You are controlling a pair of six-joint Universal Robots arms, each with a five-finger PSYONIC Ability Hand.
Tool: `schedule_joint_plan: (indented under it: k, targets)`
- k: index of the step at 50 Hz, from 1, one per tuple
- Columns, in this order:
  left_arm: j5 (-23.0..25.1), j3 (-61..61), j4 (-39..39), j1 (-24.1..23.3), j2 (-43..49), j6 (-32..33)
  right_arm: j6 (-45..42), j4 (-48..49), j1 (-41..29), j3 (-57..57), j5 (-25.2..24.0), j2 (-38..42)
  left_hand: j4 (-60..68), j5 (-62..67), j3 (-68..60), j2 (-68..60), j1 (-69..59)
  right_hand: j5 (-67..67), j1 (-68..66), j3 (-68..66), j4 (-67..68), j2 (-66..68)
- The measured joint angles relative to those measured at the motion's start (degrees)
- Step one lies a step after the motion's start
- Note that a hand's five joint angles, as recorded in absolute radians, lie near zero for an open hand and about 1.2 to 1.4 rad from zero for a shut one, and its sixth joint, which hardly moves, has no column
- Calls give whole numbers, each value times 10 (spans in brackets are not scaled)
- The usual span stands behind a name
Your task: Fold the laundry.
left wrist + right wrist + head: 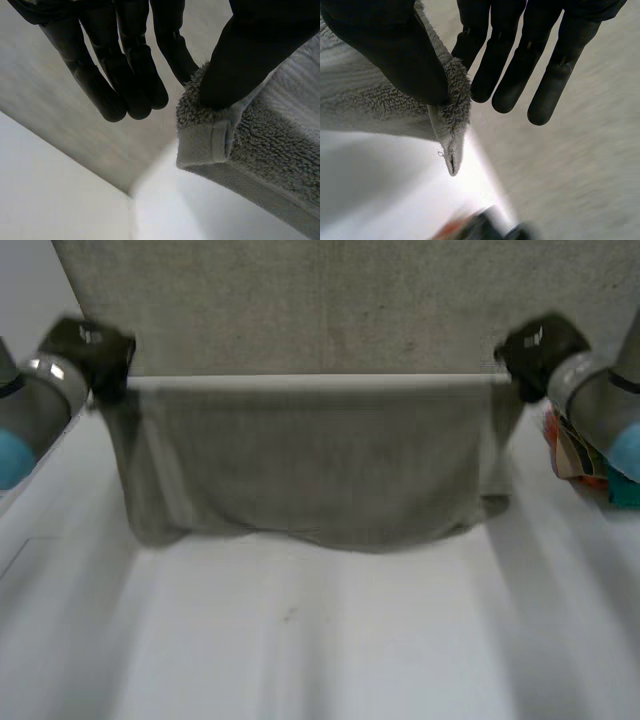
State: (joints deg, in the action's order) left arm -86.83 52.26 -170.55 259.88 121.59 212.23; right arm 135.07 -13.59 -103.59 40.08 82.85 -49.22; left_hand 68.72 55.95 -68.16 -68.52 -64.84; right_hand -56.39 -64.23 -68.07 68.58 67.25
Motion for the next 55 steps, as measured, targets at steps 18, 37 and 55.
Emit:
schedule_joint_plan:
  k: [18, 37, 55]
  targets:
    - [1, 23, -446, 22, -42, -201, 198, 514, 5, 19, -28, -23, 0, 0, 0, 0, 0, -8, 0, -1, 0, 0]
    - [26, 276, -378, 10, 53, -149, 99, 346, 3, 200, -81, 50, 0, 0, 0, 0, 0, -9, 0, -1, 0, 0]
    - [12, 505, 54, 35, -194, 63, -143, -106, 68, 453, -24, -172, 0, 0, 0, 0, 0, -9, 0, -1, 0, 0]
